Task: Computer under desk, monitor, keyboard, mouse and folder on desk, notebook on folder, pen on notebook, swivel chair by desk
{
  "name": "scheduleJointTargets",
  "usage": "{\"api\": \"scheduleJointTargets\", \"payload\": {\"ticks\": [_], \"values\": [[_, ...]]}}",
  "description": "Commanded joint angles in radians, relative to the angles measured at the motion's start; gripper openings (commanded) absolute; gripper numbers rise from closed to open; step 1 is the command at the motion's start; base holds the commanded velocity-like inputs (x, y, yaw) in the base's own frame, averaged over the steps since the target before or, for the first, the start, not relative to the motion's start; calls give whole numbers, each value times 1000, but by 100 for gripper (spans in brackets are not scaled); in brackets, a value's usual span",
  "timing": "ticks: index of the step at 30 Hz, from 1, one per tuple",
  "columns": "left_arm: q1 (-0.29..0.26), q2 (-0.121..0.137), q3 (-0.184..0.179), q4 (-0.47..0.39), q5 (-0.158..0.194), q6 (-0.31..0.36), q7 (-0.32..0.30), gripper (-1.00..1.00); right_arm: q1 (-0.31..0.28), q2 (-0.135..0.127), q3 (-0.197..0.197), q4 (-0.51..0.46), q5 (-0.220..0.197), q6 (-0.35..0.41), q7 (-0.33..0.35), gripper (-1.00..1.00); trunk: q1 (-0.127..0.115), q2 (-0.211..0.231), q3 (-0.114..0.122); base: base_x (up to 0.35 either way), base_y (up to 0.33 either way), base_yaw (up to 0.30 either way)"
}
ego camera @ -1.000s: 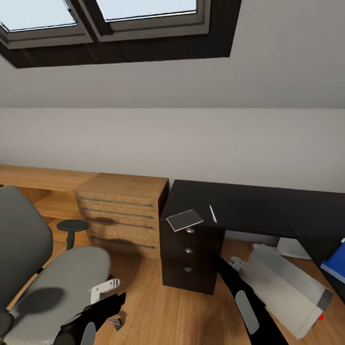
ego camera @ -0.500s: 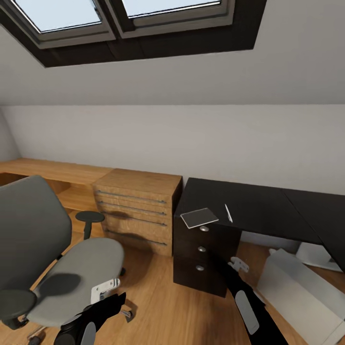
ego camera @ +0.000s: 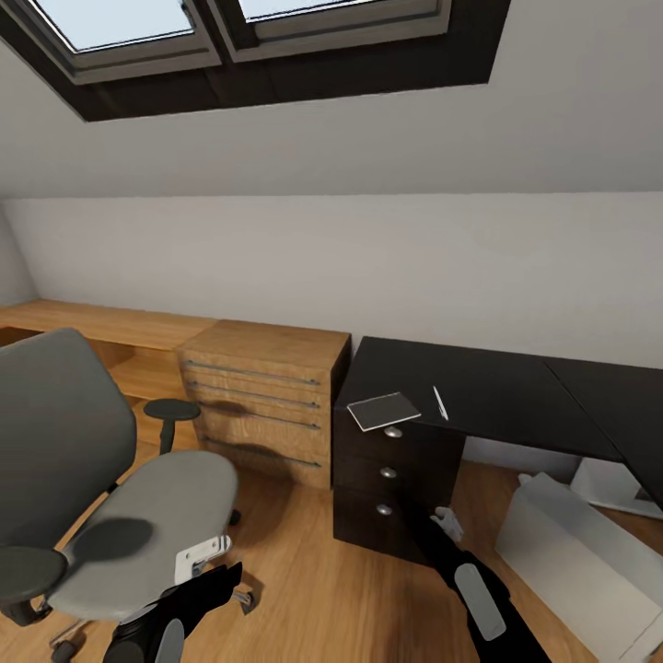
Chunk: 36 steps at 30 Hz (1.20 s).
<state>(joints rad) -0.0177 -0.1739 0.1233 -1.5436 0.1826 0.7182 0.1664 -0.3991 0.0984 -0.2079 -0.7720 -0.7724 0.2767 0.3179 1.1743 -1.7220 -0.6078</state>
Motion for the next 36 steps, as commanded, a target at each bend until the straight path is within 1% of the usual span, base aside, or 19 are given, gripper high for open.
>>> {"api": "scheduleJointTargets", "payload": {"ticks": [1, 2, 3, 6, 8, 11, 14, 15, 20, 32, 36], "values": [[-1, -1, 1, -1, 11, 4, 7, 100, -1, -2, -6, -3, -37, 27, 8, 100, 4, -8, -4, 0, 0, 0], [-1, -1, 1, -1, 11, 4, 7, 100, -1, -6, -6, -8, -63, 40, 14, 100, 4, -8, -4, 0, 0, 0], [-1, -1, 1, -1, 10, 5, 6, 100, -1, -7, -6, -26, -77, 47, 17, 100, 4, -8, -4, 0, 0, 0], [-1, -1, 1, -1, 11, 6, 3, 100, -1, -9, -1, -84, -88, 53, 40, 100, 4, -8, -4, 0, 0, 0], [-1, -1, 1, -1, 11, 6, 2, 100, -1, -9, 0, -94, -89, 54, 62, 100, 4, -8, -4, 0, 0, 0], [-1, -1, 1, -1, 11, 5, 0, 100, -1, -9, 0, -101, -85, 53, 91, 100, -8, 13, 5, 0, 0, 0], [-1, -1, 1, -1, 11, 5, -1, 100, -1, -9, 1, -102, -84, 51, 98, 100, -19, 34, 15, 0, 0, 0], [-1, -1, 1, -1, 11, 4, -2, 100, -1, -8, 1, -102, -78, 47, 101, 100, -23, 41, 18, 0, 0, 0], [-1, -1, 1, -1, 9, 4, -2, 100, -1, -6, 0, -102, -71, 44, 94, 100, -42, 76, 33, 0, 0, 0], [-1, -1, 1, -1, 10, 4, -2, 100, -1, -6, -8, -87, -77, 54, 85, 100, -88, 160, 71, 0, 0, 0], [-1, -1, 1, 0, 10, 4, -2, 100, -1, -6, -7, -72, -78, 56, 85, 100, -88, 160, 71, 0, 0, 0]]}}
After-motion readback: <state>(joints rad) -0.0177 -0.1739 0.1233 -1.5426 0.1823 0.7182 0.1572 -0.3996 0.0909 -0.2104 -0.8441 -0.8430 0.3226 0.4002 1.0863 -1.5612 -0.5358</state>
